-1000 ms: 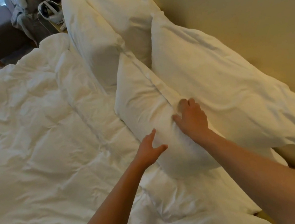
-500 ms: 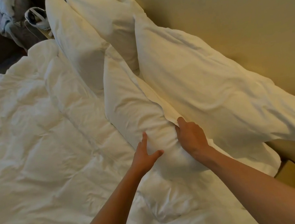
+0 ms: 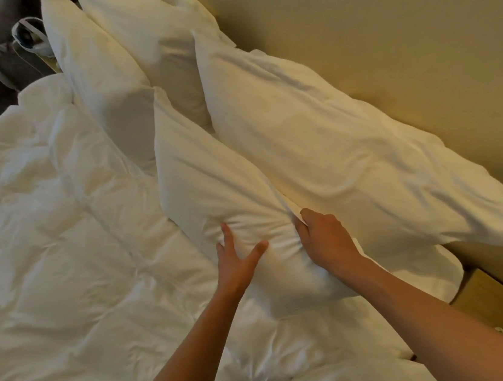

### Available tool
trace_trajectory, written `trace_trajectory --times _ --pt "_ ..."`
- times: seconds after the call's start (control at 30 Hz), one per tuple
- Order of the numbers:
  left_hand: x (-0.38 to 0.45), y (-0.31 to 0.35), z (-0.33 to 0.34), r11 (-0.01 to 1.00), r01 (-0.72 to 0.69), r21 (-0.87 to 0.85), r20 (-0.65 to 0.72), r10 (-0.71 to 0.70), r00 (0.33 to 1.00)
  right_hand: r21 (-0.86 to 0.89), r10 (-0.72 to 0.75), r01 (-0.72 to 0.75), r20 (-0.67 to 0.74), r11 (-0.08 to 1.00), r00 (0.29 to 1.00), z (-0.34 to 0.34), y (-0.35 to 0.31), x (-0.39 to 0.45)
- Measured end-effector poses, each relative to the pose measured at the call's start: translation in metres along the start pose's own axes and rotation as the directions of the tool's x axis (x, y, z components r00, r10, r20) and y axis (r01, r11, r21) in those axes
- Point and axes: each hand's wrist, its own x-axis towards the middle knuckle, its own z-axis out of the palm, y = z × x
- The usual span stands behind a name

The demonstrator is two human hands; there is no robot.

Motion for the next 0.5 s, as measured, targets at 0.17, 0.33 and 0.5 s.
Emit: trace_trajectory --times 0.17,0.33,0.5 --pt "0.016 0.025 0.019 0.998 -0.053 0.017 0.053 0.052 0.997 0.100 -0.010 0.010 -0.002 0.995 1.000 -0.033 0.007 0.002" --pt "0.035 0.057 0.058 0.997 -0.079 0.000 0.090 0.079 0.993 0.134 -0.004 0.016 -0.090 0.991 0.996 -0.068 0.021 0.017" --pt "0.035 0.040 0.041 0.998 -0.056 0.003 0.100 0.056 0.993 -0.069 -0.068 0.060 -0.116 0.996 0.991 -0.053 0.010 0.013"
